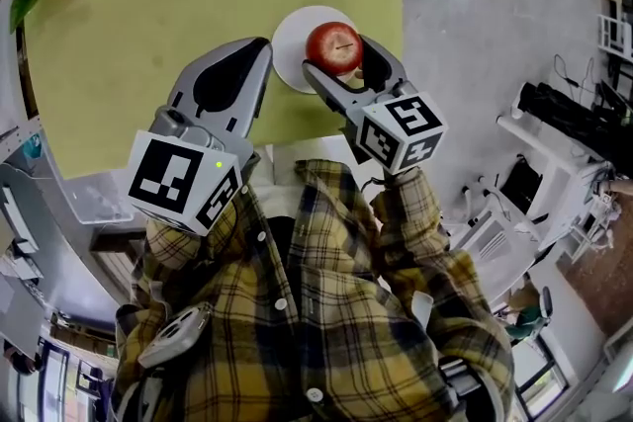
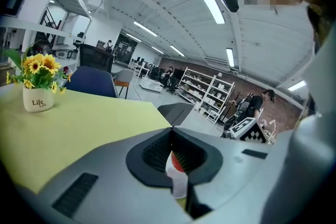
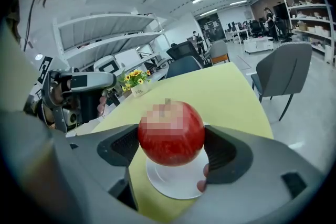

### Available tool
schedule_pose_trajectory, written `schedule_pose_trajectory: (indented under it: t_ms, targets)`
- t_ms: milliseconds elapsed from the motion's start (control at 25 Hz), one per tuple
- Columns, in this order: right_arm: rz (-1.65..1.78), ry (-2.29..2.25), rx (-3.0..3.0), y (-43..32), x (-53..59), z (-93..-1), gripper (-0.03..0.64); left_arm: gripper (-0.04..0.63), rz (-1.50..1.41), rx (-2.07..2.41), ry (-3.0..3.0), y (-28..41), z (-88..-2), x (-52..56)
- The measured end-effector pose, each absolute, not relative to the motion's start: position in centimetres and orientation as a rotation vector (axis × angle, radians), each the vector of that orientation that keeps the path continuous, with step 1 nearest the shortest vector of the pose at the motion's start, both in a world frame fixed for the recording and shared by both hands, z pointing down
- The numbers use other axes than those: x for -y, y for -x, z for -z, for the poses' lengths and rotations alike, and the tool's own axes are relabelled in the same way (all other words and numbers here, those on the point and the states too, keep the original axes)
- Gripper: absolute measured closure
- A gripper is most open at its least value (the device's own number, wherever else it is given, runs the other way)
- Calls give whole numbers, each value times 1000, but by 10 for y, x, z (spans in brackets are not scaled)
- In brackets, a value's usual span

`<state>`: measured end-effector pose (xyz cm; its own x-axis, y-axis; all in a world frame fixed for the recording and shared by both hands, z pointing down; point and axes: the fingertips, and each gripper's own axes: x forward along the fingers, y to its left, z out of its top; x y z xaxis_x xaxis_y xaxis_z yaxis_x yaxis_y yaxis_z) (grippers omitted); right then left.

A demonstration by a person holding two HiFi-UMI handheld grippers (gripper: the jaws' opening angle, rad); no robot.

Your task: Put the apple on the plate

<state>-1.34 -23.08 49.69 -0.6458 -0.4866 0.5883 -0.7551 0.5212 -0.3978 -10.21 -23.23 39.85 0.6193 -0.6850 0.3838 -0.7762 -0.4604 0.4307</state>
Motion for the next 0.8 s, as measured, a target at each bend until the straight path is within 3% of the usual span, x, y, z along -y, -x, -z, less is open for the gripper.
schedule_pose_trajectory:
  t_ms: [800]
  targets:
    - [-938,-963,2295,31,228,-535,245,589,-230,1123,-2237,107,-424,227]
